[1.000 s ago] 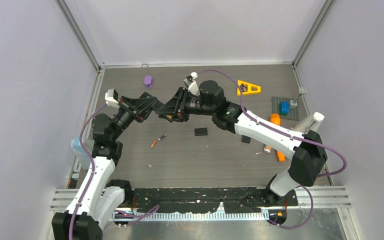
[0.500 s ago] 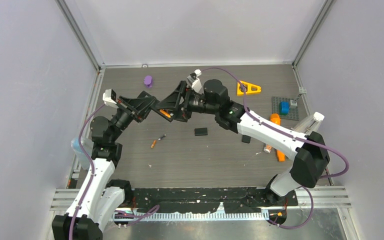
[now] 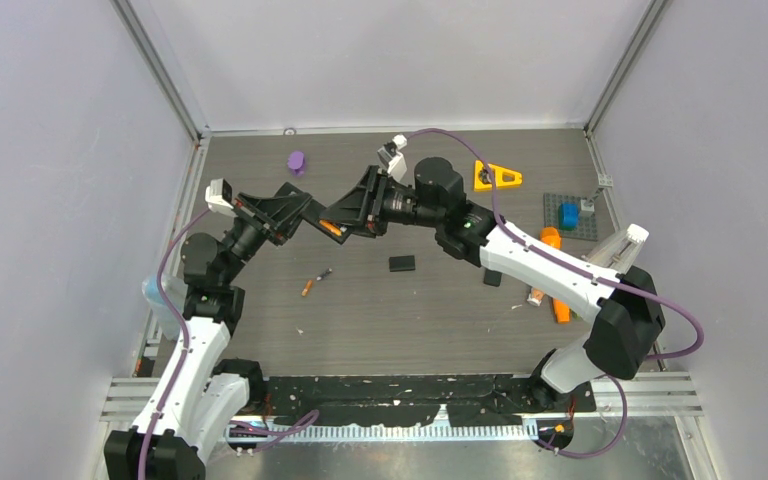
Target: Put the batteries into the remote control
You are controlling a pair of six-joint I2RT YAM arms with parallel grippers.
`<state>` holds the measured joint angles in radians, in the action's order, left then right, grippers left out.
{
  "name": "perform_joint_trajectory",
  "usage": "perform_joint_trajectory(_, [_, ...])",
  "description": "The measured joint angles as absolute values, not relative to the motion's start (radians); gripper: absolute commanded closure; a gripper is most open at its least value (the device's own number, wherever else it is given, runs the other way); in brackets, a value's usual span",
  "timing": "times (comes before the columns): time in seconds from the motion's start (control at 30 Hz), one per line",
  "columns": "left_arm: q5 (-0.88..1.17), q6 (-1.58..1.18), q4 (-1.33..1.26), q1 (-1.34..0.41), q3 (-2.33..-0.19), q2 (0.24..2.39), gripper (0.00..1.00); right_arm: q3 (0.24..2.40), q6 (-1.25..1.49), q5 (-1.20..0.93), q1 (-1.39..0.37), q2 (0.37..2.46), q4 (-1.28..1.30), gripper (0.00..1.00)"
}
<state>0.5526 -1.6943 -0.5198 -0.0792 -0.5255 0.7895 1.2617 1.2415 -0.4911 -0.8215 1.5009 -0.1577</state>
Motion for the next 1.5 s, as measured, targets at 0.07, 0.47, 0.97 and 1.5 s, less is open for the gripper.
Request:
perform_joint_trajectory(0.07, [0.55, -1.695, -0.52, -0.079, -0.525, 0.789, 1.0, 1.262, 1.225, -0.496, -0.822, 1.501, -0.138, 0.59])
perform_joint_trajectory(0.47, [0.551, -1.685, -0.505, -0.079, -0.525, 0.789, 1.0, 1.285, 1.15, -0.5, -0.822, 1.501, -0.049, 0.72])
perform_joint_trajectory(0.97, [0.551, -1.649, -0.497, -0.079, -0.525, 0.787, 1.0, 1.291, 1.088, -0.478, -0.801, 1.491, -0.01, 0.19])
perform_joint_trajectory(1.5, [0.562, -1.481, -0.418, -0.015, -0.466, 0.741, 1.0, 1.293, 0.249, -0.299, -0.612, 1.416, 0.369, 0.26])
